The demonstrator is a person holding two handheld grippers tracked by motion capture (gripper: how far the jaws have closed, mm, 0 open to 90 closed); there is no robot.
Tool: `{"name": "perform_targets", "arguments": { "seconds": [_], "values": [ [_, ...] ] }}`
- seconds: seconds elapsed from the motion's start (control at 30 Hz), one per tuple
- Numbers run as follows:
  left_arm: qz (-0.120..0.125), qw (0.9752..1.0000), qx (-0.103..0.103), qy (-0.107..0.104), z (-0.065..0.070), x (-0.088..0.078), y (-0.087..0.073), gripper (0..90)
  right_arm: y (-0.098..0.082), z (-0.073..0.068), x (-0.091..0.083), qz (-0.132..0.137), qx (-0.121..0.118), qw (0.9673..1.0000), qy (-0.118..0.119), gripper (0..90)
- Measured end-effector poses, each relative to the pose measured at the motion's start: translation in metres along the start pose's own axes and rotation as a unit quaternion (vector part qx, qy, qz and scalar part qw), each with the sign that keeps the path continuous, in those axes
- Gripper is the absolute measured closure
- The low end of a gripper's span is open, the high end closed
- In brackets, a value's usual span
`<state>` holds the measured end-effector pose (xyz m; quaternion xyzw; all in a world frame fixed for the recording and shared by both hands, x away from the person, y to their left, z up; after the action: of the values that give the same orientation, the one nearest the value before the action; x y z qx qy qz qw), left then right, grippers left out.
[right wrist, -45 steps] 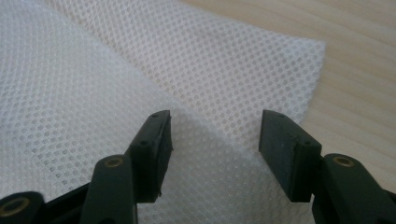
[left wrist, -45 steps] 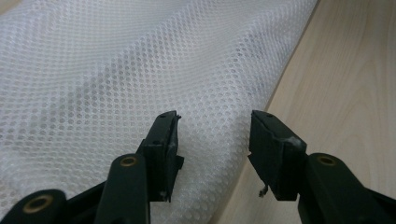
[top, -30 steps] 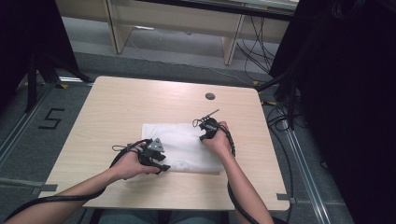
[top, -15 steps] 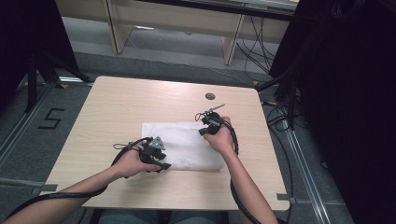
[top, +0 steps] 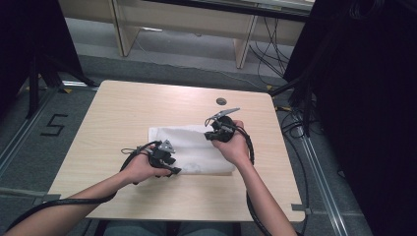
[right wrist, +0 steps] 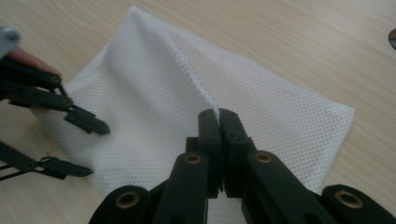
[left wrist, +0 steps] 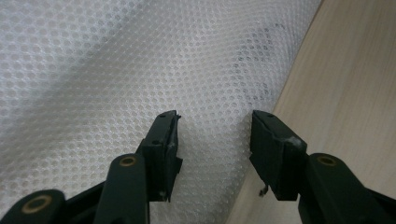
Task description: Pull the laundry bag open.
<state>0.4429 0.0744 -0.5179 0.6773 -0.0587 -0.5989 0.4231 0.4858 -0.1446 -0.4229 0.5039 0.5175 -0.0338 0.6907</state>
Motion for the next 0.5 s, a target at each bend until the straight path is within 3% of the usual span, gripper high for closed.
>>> {"name": "perform_targets", "arguments": {
  "seconds": [0.17,0.2,0.33,0.5],
  "values": [
    [-0.002,0.9999,0.007,0.007,-0.003,0.0,0.0,52.0,-0.003,-0.013,-0.013,0.002,-0.004,0.9997,0.022,89.8],
    [-0.006,0.9998,0.016,0.008,-0.005,-0.001,0.0,52.0,-0.004,-0.014,-0.014,0.006,-0.006,0.9997,0.023,89.8],
    [-0.001,0.9999,0.009,0.012,-0.007,0.0,0.001,52.4,-0.009,-0.021,-0.02,0.01,0.005,0.999,0.043,89.8],
    [0.002,0.9999,0.005,0.014,-0.009,0.0,0.001,52.5,-0.016,-0.03,-0.023,-0.001,-0.006,0.9981,0.062,90.0]
  ]
}}
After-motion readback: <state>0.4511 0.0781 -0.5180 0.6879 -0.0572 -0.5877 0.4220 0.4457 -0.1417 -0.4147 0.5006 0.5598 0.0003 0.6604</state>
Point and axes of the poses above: each handheld gripper's, and its own axes: x roughly forward along the jaws, y roughly out of its top, z roughly to its right, the point moved 2 cm from there along x, roughly forward along the jaws
